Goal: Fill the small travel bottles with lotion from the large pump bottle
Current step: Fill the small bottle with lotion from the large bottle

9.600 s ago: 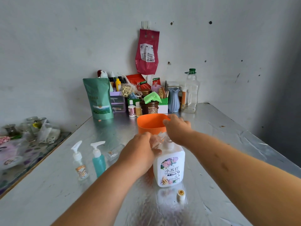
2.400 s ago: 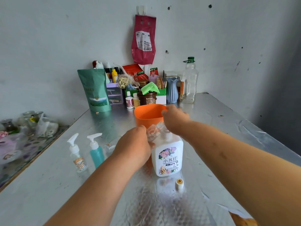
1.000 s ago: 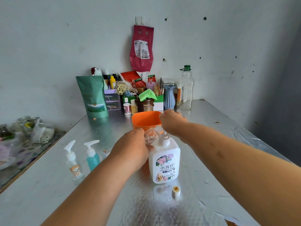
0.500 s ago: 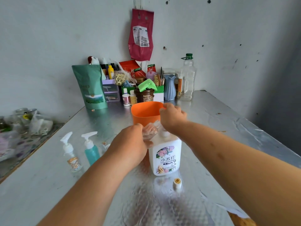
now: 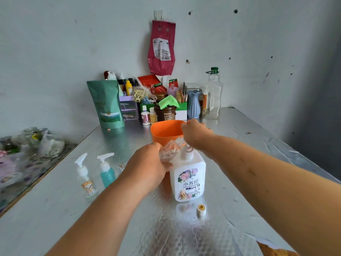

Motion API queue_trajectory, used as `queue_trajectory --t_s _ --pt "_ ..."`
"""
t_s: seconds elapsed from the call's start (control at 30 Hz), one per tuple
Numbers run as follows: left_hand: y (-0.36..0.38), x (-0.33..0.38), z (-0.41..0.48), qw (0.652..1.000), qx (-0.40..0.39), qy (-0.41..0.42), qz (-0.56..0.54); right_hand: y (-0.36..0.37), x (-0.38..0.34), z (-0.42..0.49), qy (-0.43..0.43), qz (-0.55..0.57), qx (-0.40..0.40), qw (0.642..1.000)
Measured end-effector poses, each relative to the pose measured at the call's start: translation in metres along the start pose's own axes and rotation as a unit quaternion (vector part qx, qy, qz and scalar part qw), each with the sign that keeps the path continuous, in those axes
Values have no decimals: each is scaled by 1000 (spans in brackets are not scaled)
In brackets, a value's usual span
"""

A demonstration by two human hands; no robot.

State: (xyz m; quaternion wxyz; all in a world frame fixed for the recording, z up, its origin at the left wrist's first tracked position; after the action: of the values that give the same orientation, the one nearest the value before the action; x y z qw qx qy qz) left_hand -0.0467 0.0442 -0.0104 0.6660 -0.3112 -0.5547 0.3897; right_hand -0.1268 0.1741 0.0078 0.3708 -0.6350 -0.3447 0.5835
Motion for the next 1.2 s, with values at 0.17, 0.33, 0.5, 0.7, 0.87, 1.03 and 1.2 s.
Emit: queue_trajectory --t_s 0.17,0.33,0.5,0.7,0.87,1.03,1.2 --pt "2 -2 1 1000 3 3 2 11 2 14 16 49 4 999" --pt "8 -3 1 1000 -3 -4 4 12 6 5 16 34 10 999" --pt "5 0 -3 1000 -7 -9 2 2 2 -9 4 0 3 1000" --pt "-3 3 -3 1000 -3 -12 21 -7 0 -7 18 50 16 998" --pt "-2 3 -1 1000 -3 -10 27 -3 -1 -1 21 38 2 999" --pt "0 3 0 999 -5 -7 35 3 1 3 -4 37 -11 999" --pt "7 -1 1 999 -12 -8 41 11 4 5 -8 14 0 1000"
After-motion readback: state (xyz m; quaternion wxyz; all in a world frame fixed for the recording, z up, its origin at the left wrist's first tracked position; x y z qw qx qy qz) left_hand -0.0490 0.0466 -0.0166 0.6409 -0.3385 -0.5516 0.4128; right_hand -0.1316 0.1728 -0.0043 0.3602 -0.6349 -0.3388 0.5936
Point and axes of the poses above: each hand's wrist, its own z-axis towards the middle knuckle, its own y-axis out of the palm, x = y × z, the point moved 6 cm from there along z, towards the middle knuckle, and after that the axes turned 5 degrees about y, right-handed, at the moved point
